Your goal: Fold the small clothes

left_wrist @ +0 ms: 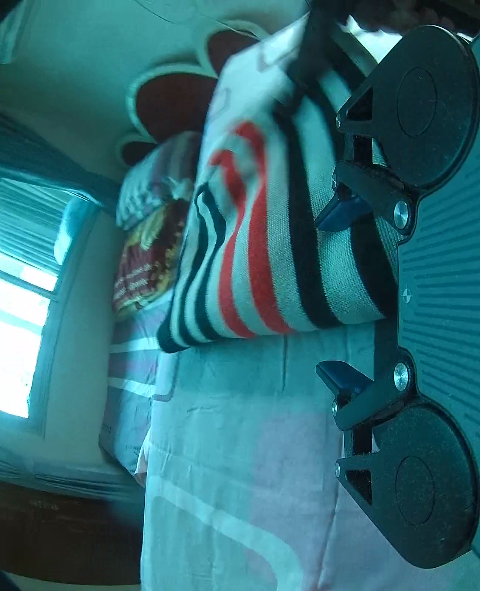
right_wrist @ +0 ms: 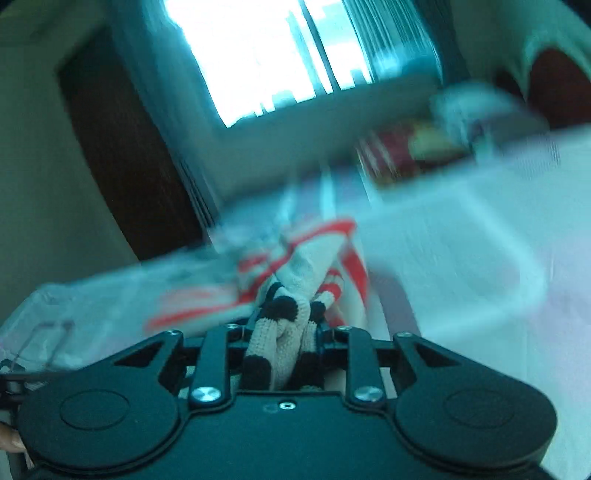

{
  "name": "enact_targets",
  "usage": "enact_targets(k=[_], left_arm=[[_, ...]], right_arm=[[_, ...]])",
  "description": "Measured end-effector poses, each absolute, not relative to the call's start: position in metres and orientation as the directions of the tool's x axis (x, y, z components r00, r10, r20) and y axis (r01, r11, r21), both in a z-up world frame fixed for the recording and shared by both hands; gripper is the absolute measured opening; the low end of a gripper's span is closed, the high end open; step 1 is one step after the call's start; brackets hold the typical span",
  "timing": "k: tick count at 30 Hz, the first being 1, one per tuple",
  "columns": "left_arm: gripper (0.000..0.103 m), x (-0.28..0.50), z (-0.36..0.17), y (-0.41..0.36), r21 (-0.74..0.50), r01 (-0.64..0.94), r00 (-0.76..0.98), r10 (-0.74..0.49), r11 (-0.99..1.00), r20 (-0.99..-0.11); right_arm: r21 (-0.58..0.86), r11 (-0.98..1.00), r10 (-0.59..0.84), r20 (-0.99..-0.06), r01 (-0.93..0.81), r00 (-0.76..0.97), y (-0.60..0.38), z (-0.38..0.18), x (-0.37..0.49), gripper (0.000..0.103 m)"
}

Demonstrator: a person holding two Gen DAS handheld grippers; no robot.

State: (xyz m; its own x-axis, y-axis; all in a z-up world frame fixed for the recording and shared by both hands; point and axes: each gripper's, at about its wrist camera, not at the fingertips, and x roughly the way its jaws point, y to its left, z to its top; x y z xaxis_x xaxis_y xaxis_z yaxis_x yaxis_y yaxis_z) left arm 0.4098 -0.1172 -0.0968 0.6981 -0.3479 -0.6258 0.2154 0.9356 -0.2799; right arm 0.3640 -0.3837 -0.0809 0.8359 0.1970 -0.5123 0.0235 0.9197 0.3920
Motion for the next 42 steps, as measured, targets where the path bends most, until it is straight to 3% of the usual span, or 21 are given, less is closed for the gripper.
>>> enact_targets(k=[1, 4, 7, 14, 15, 18, 21, 22, 24, 27, 30, 34, 36, 38, 40, 42], left_arm=[[0.077, 0.410, -0.098, -0.118, -0.291, 0.214, 0.694, -0.355, 0.932, -0.626], [0.078, 0.409, -0.100, -0.115, -0.300, 0.218, 0.690, -0.364, 0.929, -0.626], [0.081, 0.410, -0.100, -0.112, -0.298, 0.220, 0.685, -0.364, 0.929, -0.631], [0.081, 0.388, -0.089, -0.107, -0.269, 0.229, 0.699, -0.350, 0.936, -0.623], [0.081, 0.385, -0.090, -0.107, -0.258, 0.231, 0.694, -0.345, 0.938, -0.632], [0.081, 0.381, -0.096, -0.108, -0.263, 0.227, 0.686, -0.346, 0.938, -0.640], [0.083, 0.374, -0.098, -0.111, -0.203, 0.251, 0.695, -0.322, 0.947, -0.643], [0.089, 0.372, -0.100, -0.114, -0.166, 0.260, 0.697, -0.304, 0.951, -0.650], [0.089, 0.370, -0.097, -0.110, -0.158, 0.280, 0.693, -0.313, 0.947, -0.650], [0.089, 0.374, -0.078, -0.096, -0.163, 0.275, 0.740, -0.317, 0.947, -0.593], [0.088, 0.395, -0.073, -0.096, -0.170, 0.258, 0.736, -0.307, 0.951, -0.604], [0.089, 0.407, -0.077, -0.104, -0.168, 0.267, 0.713, -0.312, 0.949, -0.628], [0.088, 0.407, -0.079, -0.105, -0.184, 0.270, 0.713, -0.324, 0.945, -0.622], [0.089, 0.409, -0.082, -0.109, -0.204, 0.272, 0.701, -0.339, 0.941, -0.628], [0.089, 0.412, -0.087, -0.114, -0.194, 0.274, 0.683, -0.332, 0.942, -0.651], [0.090, 0.416, -0.089, -0.113, -0.211, 0.285, 0.666, -0.352, 0.935, -0.658]], right_arm=[[0.416, 0.909, 0.223, -0.552, 0.033, 0.803, -0.388, -0.095, 0.368, 0.025], [0.465, 0.885, 0.253, -0.511, 0.016, 0.822, -0.397, -0.098, 0.361, 0.028], [0.556, 0.830, 0.267, -0.477, 0.052, 0.838, -0.410, -0.090, 0.341, 0.038], [0.573, 0.813, 0.226, -0.476, 0.105, 0.850, -0.413, -0.085, 0.299, 0.045], [0.583, 0.805, 0.240, -0.484, 0.106, 0.841, -0.411, -0.087, 0.298, 0.044], [0.536, 0.837, 0.222, -0.516, 0.110, 0.828, -0.403, -0.091, 0.305, 0.016], [0.497, 0.858, 0.189, -0.540, 0.130, 0.820, -0.403, -0.100, 0.305, 0.015], [0.512, 0.845, 0.195, -0.562, 0.153, 0.804, -0.406, -0.110, 0.307, 0.018], [0.551, 0.816, 0.209, -0.560, 0.173, 0.802, -0.415, -0.117, 0.303, 0.032], [0.582, 0.807, 0.216, -0.450, 0.101, 0.866, -0.425, -0.092, 0.294, 0.033], [0.582, 0.811, 0.255, -0.448, 0.063, 0.857, -0.428, -0.083, 0.323, 0.031], [0.550, 0.831, 0.217, -0.461, 0.085, 0.860, -0.430, -0.077, 0.341, 0.036], [0.547, 0.834, 0.252, -0.502, 0.078, 0.828, -0.428, -0.081, 0.352, 0.036], [0.507, 0.860, 0.266, -0.542, 0.058, 0.797, -0.418, -0.088, 0.362, 0.025], [0.467, 0.884, 0.284, -0.485, -0.029, 0.827, -0.411, -0.085, 0.354, 0.019], [0.508, 0.861, 0.259, -0.485, 0.029, 0.835, -0.427, -0.101, 0.352, 0.018]])
